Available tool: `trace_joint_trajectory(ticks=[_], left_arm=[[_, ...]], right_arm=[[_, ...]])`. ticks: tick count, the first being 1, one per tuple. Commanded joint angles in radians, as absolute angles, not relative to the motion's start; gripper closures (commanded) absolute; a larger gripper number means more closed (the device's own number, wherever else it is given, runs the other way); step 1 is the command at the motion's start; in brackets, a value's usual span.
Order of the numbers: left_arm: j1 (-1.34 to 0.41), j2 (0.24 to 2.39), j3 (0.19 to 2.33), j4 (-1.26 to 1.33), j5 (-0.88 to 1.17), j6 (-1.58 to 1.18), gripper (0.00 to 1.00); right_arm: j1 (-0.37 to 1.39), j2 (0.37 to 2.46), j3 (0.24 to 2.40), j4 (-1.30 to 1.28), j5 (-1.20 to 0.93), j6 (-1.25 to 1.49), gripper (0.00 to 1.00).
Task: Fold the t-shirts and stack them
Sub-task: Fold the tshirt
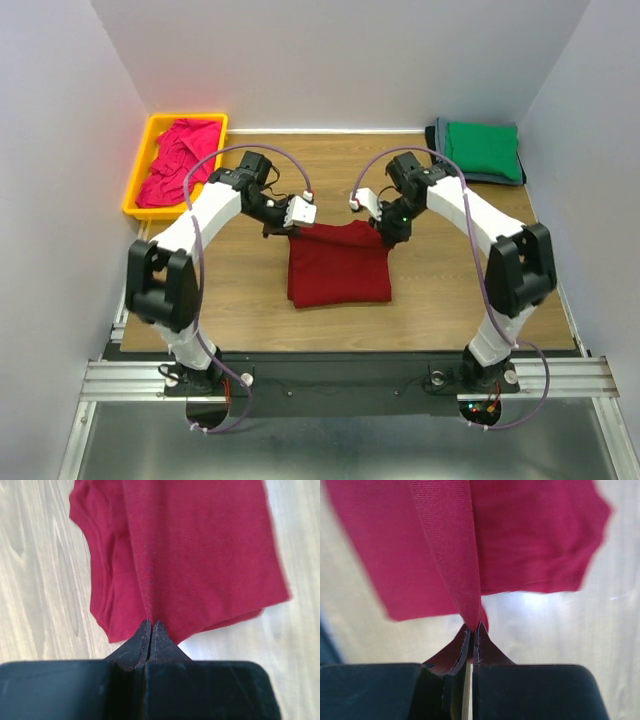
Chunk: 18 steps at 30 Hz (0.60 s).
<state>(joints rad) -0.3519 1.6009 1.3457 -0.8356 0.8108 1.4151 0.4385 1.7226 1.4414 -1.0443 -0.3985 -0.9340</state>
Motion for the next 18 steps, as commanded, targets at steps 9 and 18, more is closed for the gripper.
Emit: trace_joint_trajectory(ticks=[9, 18], left_arm=[[-0.291, 2.043, 1.516, -0.727, 0.776, 1.319, 0.98], [-0.331, 1.884, 1.298, -0.756, 0.772, 1.387, 0.98]], right_arm=[[0.350, 2.161, 1.720, -0.988, -0.498, -0.934, 1.00], [0.388, 2.033, 1.476, -0.985, -0.566, -0.842, 1.00]])
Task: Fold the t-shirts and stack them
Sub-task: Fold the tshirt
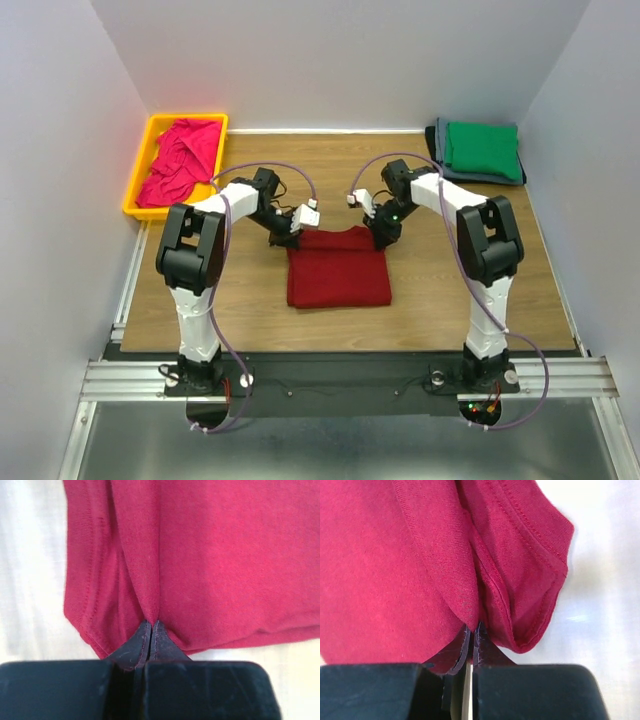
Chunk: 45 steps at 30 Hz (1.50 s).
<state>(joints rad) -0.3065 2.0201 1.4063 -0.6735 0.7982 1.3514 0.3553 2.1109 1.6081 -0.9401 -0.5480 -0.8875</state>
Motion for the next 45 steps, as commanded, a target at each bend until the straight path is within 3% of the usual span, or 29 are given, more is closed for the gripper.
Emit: trace_joint_trajectory(ticks=[1, 3, 5, 7, 8, 10, 14, 22, 32, 36, 40, 41, 45], left_arm=[[-0.348, 1.855, 1.267, -0.767, 0.775, 1.396, 0.98], [-0.367, 1.766, 1.169, -0.776, 0.784, 1.428, 0.97], [-0.371, 1.712, 1.086, -0.761, 0.787, 1.413, 0.88], [-0.373, 1.648, 1.056, -0.770, 0.787, 1.410, 0.81], [-0.370, 1.629, 1.043, -0.773, 0.785, 1.407, 0.70], [-0.370, 1.576, 1.048, -0.779, 0.787, 1.398, 0.57], [-0.383, 1.493, 1.081, -0.717, 0.833, 1.349, 0.47], [-0.578, 1.552, 1.111, -0.522, 0.792, 1.171, 0.46], [-0.666, 1.669, 1.095, -0.385, 0.730, 1.049, 0.46], [-0.684, 1.710, 1.086, -0.376, 0.718, 1.031, 0.52], [-0.689, 1.715, 1.085, -0.374, 0.712, 1.023, 0.70], [-0.690, 1.715, 1.085, -0.374, 0.710, 1.019, 0.70], [-0.699, 1.721, 1.086, -0.387, 0.706, 1.014, 0.74]], right_arm=[[0.405, 2.002, 1.444, -0.986, -0.581, -0.833, 0.99], [0.425, 1.912, 1.361, -0.991, -0.612, -0.793, 0.99], [0.434, 1.859, 1.321, -1.009, -0.632, -0.775, 0.87], [0.434, 1.807, 1.327, -1.054, -0.656, -0.746, 0.66], [0.434, 1.796, 1.338, -1.063, -0.654, -0.736, 0.53], [0.419, 1.781, 1.385, -1.069, -0.649, -0.698, 0.49], [0.387, 1.871, 1.544, -1.069, -0.701, -0.650, 0.50], [0.402, 2.192, 1.865, -1.052, -0.914, -0.508, 0.61], [0.503, 2.259, 1.763, -0.848, -0.949, -0.345, 0.61], [0.525, 2.299, 1.714, -0.802, -0.960, -0.324, 0.62], [0.528, 2.333, 1.686, -0.767, -0.945, -0.314, 0.65], [0.528, 2.338, 1.680, -0.762, -0.946, -0.313, 0.66], [0.531, 2.379, 1.664, -0.750, -0.957, -0.298, 0.80]])
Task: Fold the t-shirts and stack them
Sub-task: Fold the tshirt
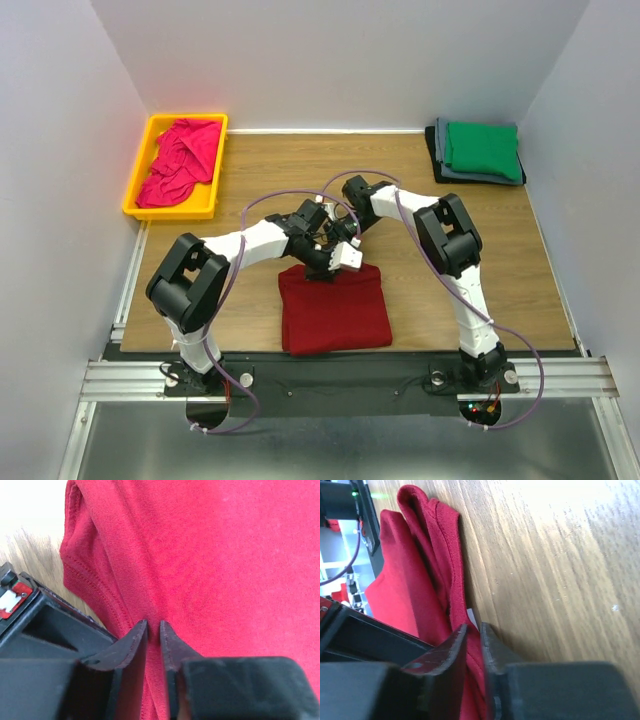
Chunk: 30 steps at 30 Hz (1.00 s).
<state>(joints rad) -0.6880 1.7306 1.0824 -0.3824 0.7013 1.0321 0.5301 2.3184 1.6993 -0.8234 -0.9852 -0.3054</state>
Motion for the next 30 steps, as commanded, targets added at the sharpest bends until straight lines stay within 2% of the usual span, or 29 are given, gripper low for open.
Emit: trace_joint_trajectory(ticks=[1, 2, 4, 5, 7, 16, 30], left_arm=[[-0.701, 1.721, 1.088, -0.387, 0.704, 1.014, 0.77], [-0.706, 1.720, 1.089, -0.394, 0.704, 1.014, 0.83], [-0.704, 1.701, 1.094, -0.411, 0.703, 1.012, 0.91], [-0.704, 1.692, 1.101, -0.416, 0.701, 1.009, 1.00], [-0.706, 1.640, 1.108, -0.422, 0.686, 1.003, 1.00], [-0.686, 1.571, 1.170, -0.466, 0.617, 1.019, 1.00], [-0.607, 1.701, 1.201, -0.385, 0.583, 1.129, 1.00]], right_arm=[[0.531, 2.385, 1.660, -0.749, -0.959, -0.296, 0.82], [0.532, 2.390, 1.654, -0.749, -0.960, -0.298, 0.85], [0.531, 2.399, 1.634, -0.749, -0.960, -0.299, 0.88], [0.531, 2.401, 1.625, -0.749, -0.966, -0.302, 0.91], [0.531, 2.407, 1.602, -0.749, -0.969, -0.307, 0.94], [0.529, 2.402, 1.552, -0.749, -1.000, -0.321, 0.96], [0.531, 2.408, 1.578, -0.753, -0.970, -0.325, 0.95]])
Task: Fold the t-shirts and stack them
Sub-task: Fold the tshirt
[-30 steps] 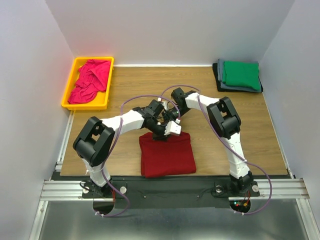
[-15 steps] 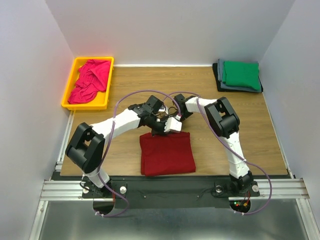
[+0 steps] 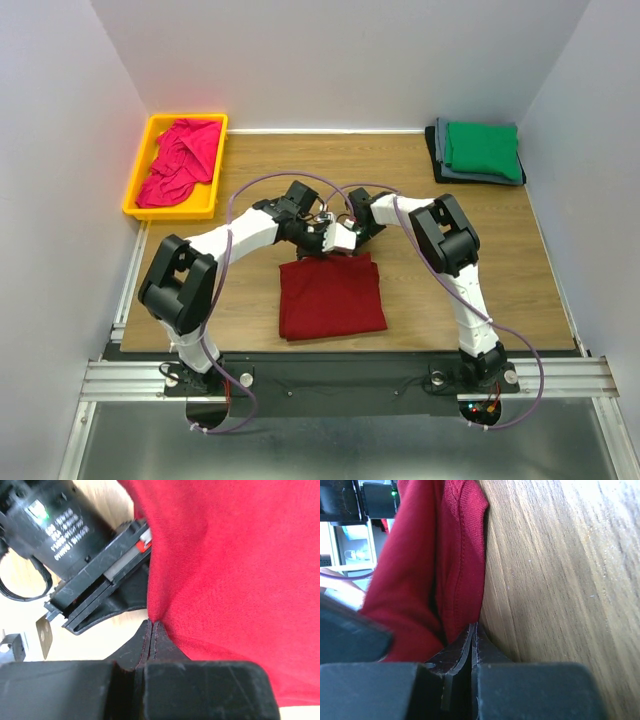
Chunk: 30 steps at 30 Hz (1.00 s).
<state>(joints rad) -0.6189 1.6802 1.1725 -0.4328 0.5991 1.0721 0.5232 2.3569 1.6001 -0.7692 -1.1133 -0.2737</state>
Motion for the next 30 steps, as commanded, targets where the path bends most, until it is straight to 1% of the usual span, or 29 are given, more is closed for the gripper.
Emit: trace_joint_trajectory(ticks=[1, 4, 5, 8, 10, 12, 13, 14, 15, 17, 18, 19, 21, 23, 25, 26, 30], left_arm=[[-0.606, 1.718, 1.200, -0.376, 0.583, 1.127, 1.00], [-0.604, 1.753, 1.206, -0.371, 0.581, 1.137, 1.00], [-0.604, 1.759, 1.204, -0.367, 0.581, 1.143, 1.00], [-0.604, 1.769, 1.200, -0.364, 0.577, 1.163, 1.00], [-0.603, 1.776, 1.210, -0.373, 0.578, 1.183, 0.98], [-0.604, 1.776, 1.230, -0.382, 0.581, 1.204, 0.91], [-0.606, 1.779, 1.239, -0.382, 0.580, 1.198, 0.87], [-0.604, 1.784, 1.255, -0.397, 0.581, 1.198, 0.75], [-0.604, 1.786, 1.290, -0.411, 0.580, 1.190, 0.71], [-0.600, 1.776, 1.315, -0.431, 0.574, 1.155, 0.64], [-0.585, 1.755, 1.330, -0.446, 0.575, 1.146, 0.62], [-0.572, 1.741, 1.335, -0.459, 0.583, 1.134, 0.62], [-0.520, 1.712, 1.333, -0.497, 0.627, 1.083, 0.57], [-0.483, 1.680, 1.324, -0.550, 0.655, 1.039, 0.53], [-0.424, 1.654, 1.292, -0.587, 0.690, 1.017, 0.52], [-0.407, 1.646, 1.276, -0.588, 0.696, 1.000, 0.52], [-0.336, 1.611, 1.181, -0.612, 0.727, 0.936, 0.52]], right_arm=[[0.529, 2.408, 1.588, -0.753, -0.953, -0.321, 0.93], [0.505, 2.390, 1.658, -0.753, -0.826, -0.302, 0.84], [0.494, 2.384, 1.676, -0.753, -0.748, -0.295, 0.83], [0.434, 2.343, 1.726, -0.759, -0.649, -0.284, 0.77], [0.385, 2.309, 1.770, -0.764, -0.566, -0.282, 0.70], [0.355, 2.289, 1.813, -0.788, -0.511, -0.290, 0.64], [0.338, 2.280, 1.824, -0.801, -0.509, -0.296, 0.63], [0.306, 2.263, 1.836, -0.814, -0.511, -0.302, 0.63], [0.272, 2.254, 1.848, -0.846, -0.524, -0.302, 0.62], [0.243, 2.215, 1.848, -0.896, -0.583, -0.324, 0.62], [0.230, 2.195, 1.835, -0.925, -0.659, -0.327, 0.59], [0.223, 2.168, 1.809, -0.933, -0.691, -0.333, 0.58], [0.221, 2.096, 1.715, -0.937, -0.748, -0.350, 0.52], [0.222, 2.069, 1.645, -0.936, -0.790, -0.341, 0.48], [0.225, 2.057, 1.622, -0.936, -0.842, -0.327, 0.46], [0.227, 2.059, 1.605, -0.931, -0.853, -0.324, 0.43], [0.251, 2.072, 1.597, -0.902, -0.877, -0.302, 0.41]])
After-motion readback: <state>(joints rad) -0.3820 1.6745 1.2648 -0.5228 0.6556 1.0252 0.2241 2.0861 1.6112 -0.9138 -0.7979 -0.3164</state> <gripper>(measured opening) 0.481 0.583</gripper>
